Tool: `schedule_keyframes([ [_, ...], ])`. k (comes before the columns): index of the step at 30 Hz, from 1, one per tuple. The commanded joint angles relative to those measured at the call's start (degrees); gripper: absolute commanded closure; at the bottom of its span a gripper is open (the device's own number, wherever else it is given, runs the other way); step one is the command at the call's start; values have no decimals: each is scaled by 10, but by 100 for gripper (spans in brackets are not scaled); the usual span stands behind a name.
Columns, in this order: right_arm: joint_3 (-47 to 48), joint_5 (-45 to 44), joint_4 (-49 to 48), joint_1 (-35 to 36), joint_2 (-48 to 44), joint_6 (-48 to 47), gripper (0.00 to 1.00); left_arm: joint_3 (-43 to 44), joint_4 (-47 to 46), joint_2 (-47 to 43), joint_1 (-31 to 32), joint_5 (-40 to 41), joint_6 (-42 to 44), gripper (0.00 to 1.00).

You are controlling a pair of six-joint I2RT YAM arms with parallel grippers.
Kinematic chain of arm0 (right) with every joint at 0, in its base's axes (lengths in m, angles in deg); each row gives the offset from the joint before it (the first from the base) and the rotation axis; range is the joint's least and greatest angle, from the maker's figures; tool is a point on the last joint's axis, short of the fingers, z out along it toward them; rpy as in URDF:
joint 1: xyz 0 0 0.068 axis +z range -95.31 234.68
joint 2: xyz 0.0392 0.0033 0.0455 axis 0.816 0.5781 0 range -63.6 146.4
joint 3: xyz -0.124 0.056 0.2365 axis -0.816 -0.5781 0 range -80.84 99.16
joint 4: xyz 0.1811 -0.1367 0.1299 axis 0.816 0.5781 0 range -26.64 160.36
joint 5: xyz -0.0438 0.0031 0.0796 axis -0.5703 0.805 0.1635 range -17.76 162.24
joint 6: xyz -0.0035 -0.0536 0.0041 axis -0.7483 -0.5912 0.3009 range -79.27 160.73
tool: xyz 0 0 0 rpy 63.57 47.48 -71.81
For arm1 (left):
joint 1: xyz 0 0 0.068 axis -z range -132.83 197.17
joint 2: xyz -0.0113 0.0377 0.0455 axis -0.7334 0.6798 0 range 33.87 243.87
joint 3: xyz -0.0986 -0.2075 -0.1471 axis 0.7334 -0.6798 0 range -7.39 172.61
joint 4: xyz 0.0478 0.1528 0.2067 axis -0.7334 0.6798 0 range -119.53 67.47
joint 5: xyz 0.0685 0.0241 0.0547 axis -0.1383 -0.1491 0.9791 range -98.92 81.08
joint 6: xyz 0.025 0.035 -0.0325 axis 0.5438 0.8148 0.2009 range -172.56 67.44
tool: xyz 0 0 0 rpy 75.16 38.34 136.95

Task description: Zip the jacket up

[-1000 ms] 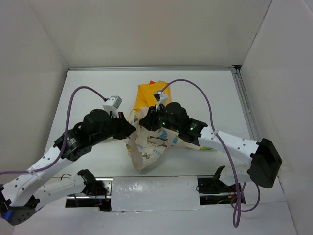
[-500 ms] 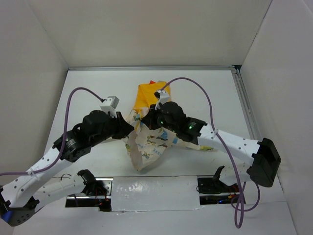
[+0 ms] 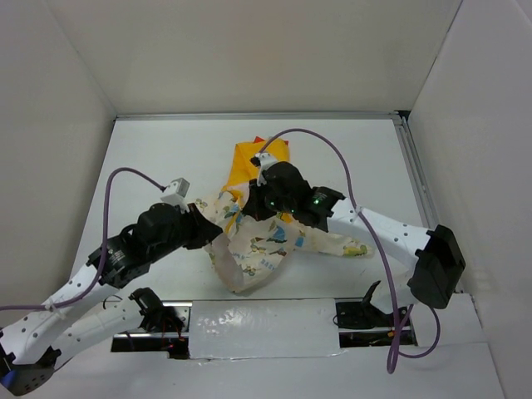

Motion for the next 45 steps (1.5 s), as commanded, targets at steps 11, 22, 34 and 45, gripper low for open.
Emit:
schedule_keyframes([
  [11, 81, -32, 151, -126, 90, -191, 100, -5, 210, -60, 2, -8, -159, 100],
  [22, 88, 299, 207, -66, 124, -401, 100, -14, 224, -22, 2, 17, -187, 100],
  [34, 253, 203, 317, -144, 284, -467, 100, 2, 329, -70, 2, 73, -302, 100],
  [45, 215, 178, 237, -188, 249, -400, 100, 29, 441, -13, 2, 115, -417, 100],
])
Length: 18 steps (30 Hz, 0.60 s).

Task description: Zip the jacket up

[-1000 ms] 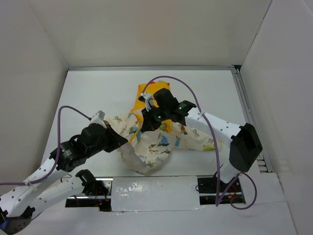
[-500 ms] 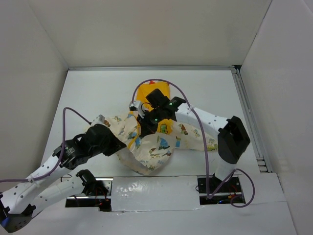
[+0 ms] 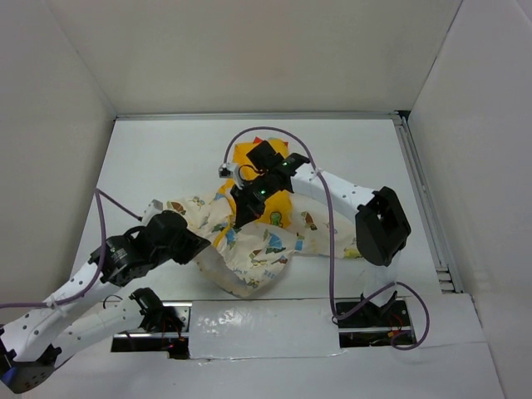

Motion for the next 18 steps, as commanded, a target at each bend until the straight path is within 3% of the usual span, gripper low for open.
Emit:
schedule_keyframes([
  [1, 2, -279, -1, -112, -1, 26, 100, 38, 237, -4, 0, 37, -38, 100],
  [3, -16, -239, -4, -112, -26, 19, 100, 36, 188, -10, 0, 34, -7, 100],
  [5, -59, -212, -42, -99, -50, 23, 100, 28, 123, -14, 0, 15, 83, 100],
  [8, -94, -104, -84, -59, -97, 69, 100, 7, -51, -8, 0, -34, 207, 96],
  [13, -177, 4, -189, -37, -146, 183, 100, 1, -108, 29, 1, -57, 280, 59],
  [18, -203, 28, -212, -33, -181, 223, 100, -18, -153, 39, 2, -91, 311, 34],
])
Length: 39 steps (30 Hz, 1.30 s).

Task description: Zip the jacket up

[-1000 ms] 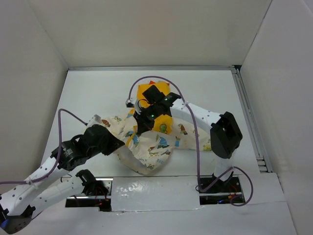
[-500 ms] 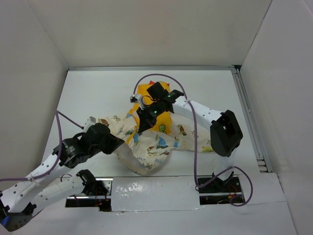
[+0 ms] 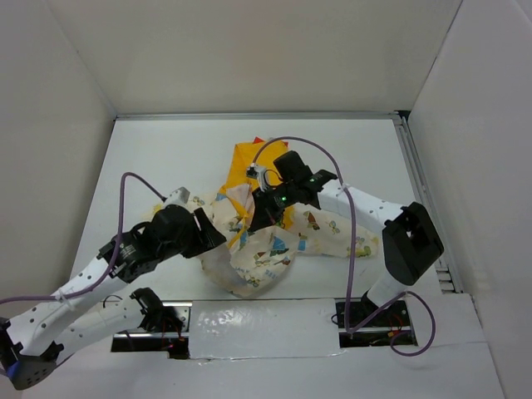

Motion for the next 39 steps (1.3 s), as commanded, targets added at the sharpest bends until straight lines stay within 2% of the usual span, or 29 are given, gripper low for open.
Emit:
schedule_keyframes([
  [1, 1, 15, -54, 3, -41, 56, 100, -22, -60, -2, 1, -41, 58, 33],
  [5, 10, 14, -50, 8, -46, 67, 100, -52, -128, -17, 11, -97, 107, 26],
  [10, 16, 21, -58, 15, -41, 76, 100, -73, -187, -18, 29, -124, 125, 25],
  [15, 12, 17, -62, 18, -48, 84, 100, -60, -170, -4, 30, -121, 116, 23],
  [19, 17, 7, -62, 18, -46, 89, 100, -49, -145, -15, 34, -119, 105, 18],
  [25, 6, 27, -85, 23, -54, 104, 100, -66, -193, 6, 34, -113, 81, 18],
  [29, -13, 48, -116, 25, -70, 120, 100, -74, -247, 36, 34, -109, 73, 25],
  [30, -22, 58, -124, 24, -76, 136, 100, -76, -262, 38, 34, -87, 64, 28],
  [31, -25, 62, -133, 25, -79, 138, 100, -77, -262, 44, 34, -63, 55, 37],
  [33, -39, 61, -145, 24, -90, 147, 100, -72, -251, 48, 35, -42, 28, 49],
  [34, -42, 63, -143, 24, -93, 147, 100, -73, -248, 48, 35, -33, 21, 49],
  [36, -50, 46, -138, 25, -102, 147, 100, -74, -252, 41, 35, -15, 21, 64],
  [37, -51, 35, -131, 25, -105, 143, 100, -75, -254, 31, 35, -14, 21, 77],
  [39, -39, -2, -109, 25, -103, 130, 100, -75, -258, 22, 35, -14, 37, 91],
])
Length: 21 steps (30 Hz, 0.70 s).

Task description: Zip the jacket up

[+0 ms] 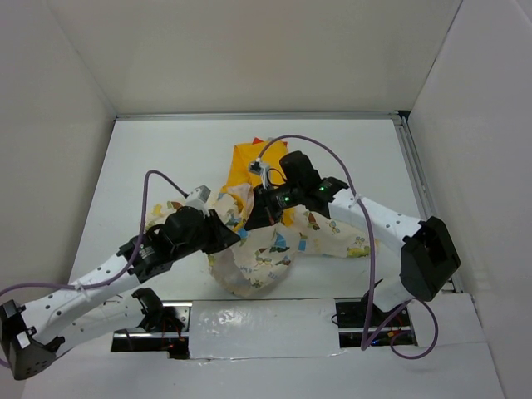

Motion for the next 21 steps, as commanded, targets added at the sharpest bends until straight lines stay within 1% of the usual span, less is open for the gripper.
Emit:
schedule_keyframes([
  [1, 17, -43, 25, 7, -22, -28, 100, 2, -38, -30, 3, 31, 7, 100],
  [3, 50, -86, 63, 6, -19, -58, 100, 24, 3, -39, 3, 36, -10, 100],
  [4, 60, -154, 114, 6, -16, -87, 100, 31, 46, -51, 3, 35, -13, 100],
  [5, 81, -195, 137, 8, -9, -103, 100, 36, 66, -61, 3, 32, -21, 100],
  [6, 86, -256, 162, 8, -6, -110, 100, 36, 106, -82, 3, 28, -31, 100],
  [9, 111, -296, 200, 2, 22, -122, 100, 15, 144, -117, 2, 14, -58, 100],
  [10, 119, -339, 210, 5, 38, -122, 100, 8, 153, -137, 3, 0, -58, 100],
  [11, 129, -361, 215, 7, 45, -120, 100, -7, 158, -148, 2, -9, -59, 100],
  [12, 134, -376, 222, 7, 52, -122, 100, -16, 158, -162, 3, -36, -55, 100],
  [14, 154, -419, 223, 7, 82, -113, 100, -36, 156, -170, 3, -57, -53, 100],
  [15, 163, -433, 229, 9, 96, -110, 100, -43, 148, -172, 2, -92, -45, 100],
  [16, 183, -452, 230, 16, 123, -105, 100, -49, 142, -171, 3, -104, -41, 100],
  [19, 219, -504, 230, 19, 175, -96, 100, -60, 141, -155, 3, -124, -45, 100],
  [21, 238, -571, 231, 13, 214, -76, 100, -59, 148, -147, 3, -123, -48, 100],
])
